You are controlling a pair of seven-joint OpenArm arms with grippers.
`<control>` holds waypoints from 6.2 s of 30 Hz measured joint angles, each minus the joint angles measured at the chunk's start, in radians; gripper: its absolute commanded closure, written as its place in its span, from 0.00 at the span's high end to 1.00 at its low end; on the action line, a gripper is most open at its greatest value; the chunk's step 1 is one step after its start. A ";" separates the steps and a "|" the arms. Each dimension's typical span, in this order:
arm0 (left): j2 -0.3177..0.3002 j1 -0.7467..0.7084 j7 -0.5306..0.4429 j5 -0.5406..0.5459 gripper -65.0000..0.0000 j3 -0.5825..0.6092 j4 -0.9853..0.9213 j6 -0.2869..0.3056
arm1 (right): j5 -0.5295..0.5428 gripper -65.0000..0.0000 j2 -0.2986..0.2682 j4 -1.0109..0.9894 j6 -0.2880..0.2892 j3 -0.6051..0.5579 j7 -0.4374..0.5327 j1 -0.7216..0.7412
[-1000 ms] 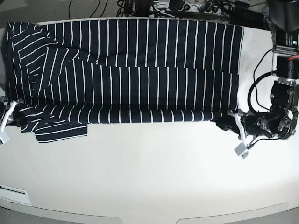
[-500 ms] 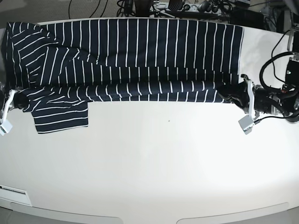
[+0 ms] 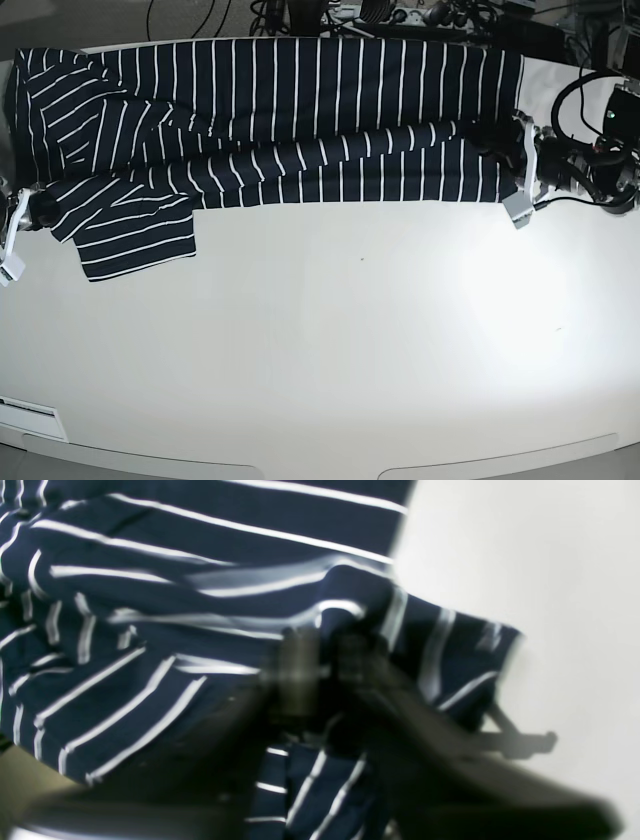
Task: Fold the T-shirt properly
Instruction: 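Press and smooth the folded hem with both grippers along the strip, then push the shirt's end with the left gripper toward the right gripper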
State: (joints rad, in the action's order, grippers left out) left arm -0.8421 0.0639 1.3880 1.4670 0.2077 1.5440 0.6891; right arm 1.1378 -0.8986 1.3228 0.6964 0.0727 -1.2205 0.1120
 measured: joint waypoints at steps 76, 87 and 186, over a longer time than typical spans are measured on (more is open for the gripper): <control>-0.003 -0.064 -0.080 0.011 0.56 -0.005 0.001 0.001 | 0.328 0.00 0.071 0.656 0.001 0.322 -0.187 -0.660; -0.002 -0.064 -0.082 0.011 0.56 -0.005 0.001 0.001 | 0.020 0.41 0.071 0.658 0.000 0.322 -0.175 -0.665; 0.644 -0.216 -0.343 -0.406 0.53 -0.377 0.034 -0.288 | -0.785 0.55 0.359 0.634 -0.557 0.628 0.306 -0.472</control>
State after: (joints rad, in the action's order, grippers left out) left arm -0.1978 -0.1524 1.0447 1.0607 -0.1696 1.5780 0.4015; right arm 0.3531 -0.5400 1.9568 0.1398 0.7006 -0.9142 -0.3603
